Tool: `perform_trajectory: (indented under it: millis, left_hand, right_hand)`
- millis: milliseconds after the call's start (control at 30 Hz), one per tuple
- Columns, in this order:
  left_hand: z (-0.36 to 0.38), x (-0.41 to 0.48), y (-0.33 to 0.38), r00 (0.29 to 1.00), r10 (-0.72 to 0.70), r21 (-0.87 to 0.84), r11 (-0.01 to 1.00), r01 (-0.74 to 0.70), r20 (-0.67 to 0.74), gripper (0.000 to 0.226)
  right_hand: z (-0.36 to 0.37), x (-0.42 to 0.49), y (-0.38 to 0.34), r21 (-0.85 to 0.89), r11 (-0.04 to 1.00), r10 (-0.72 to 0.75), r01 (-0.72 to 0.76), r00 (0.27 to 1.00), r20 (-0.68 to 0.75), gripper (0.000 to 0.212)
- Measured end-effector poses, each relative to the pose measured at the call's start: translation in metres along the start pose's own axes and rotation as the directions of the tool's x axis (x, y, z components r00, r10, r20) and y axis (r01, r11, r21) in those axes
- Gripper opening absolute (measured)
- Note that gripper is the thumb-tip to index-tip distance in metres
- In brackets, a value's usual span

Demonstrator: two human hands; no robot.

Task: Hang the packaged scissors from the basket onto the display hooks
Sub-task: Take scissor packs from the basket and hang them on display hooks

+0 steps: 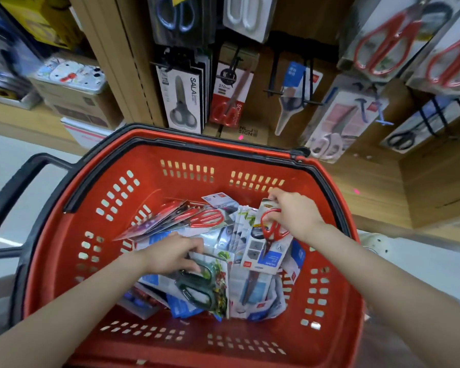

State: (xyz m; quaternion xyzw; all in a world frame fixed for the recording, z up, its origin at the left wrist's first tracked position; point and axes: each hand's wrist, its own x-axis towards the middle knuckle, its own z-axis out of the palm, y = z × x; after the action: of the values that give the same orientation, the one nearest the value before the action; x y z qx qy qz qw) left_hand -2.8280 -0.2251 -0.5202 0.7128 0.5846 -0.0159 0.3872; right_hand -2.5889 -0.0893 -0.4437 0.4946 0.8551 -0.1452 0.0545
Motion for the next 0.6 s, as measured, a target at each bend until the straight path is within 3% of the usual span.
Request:
perform_trajectory:
  millis: [133,233,333,400,467,600]
  left_hand:
    - [-0.006,-0.018,0.005,0.995,-0.036,-0.009,0.999,0.036,-0.091,0.028]
    - [-0.007,-0.03,0.014,0.978,-0.051,-0.069,0.997,0.037,-0.204,0.024]
    - [-0.012,-0.035,0.021,0.936,-0.101,-0.204,0.978,0.032,-0.338,0.018]
    - [-0.016,-0.038,0.025,0.903,-0.132,-0.258,0.966,0.024,-0.408,0.015]
    - [-0.021,-0.041,0.032,0.846,-0.182,-0.353,0.936,-0.008,-0.501,0.016]
    - [-0.036,-0.041,0.049,0.698,-0.33,-0.555,0.824,-0.116,-0.636,0.014]
  right_hand:
    - [-0.03,-0.017,0.005,0.021,1.0,0.02,-0.017,0.99,-0.141,0.036]
    - [-0.049,-0.028,0.014,0.191,0.976,0.142,-0.102,0.968,-0.207,0.026]
    - [-0.063,-0.037,0.021,0.418,0.885,0.317,-0.204,0.922,-0.222,0.025]
    - [-0.068,-0.044,0.026,0.643,0.731,0.434,-0.228,0.883,-0.18,0.022]
    - [-0.068,-0.053,0.028,0.832,0.502,0.505,-0.234,0.861,-0.062,0.024]
    - [-0.062,-0.071,0.027,0.938,0.19,0.519,-0.29,0.841,0.154,0.036]
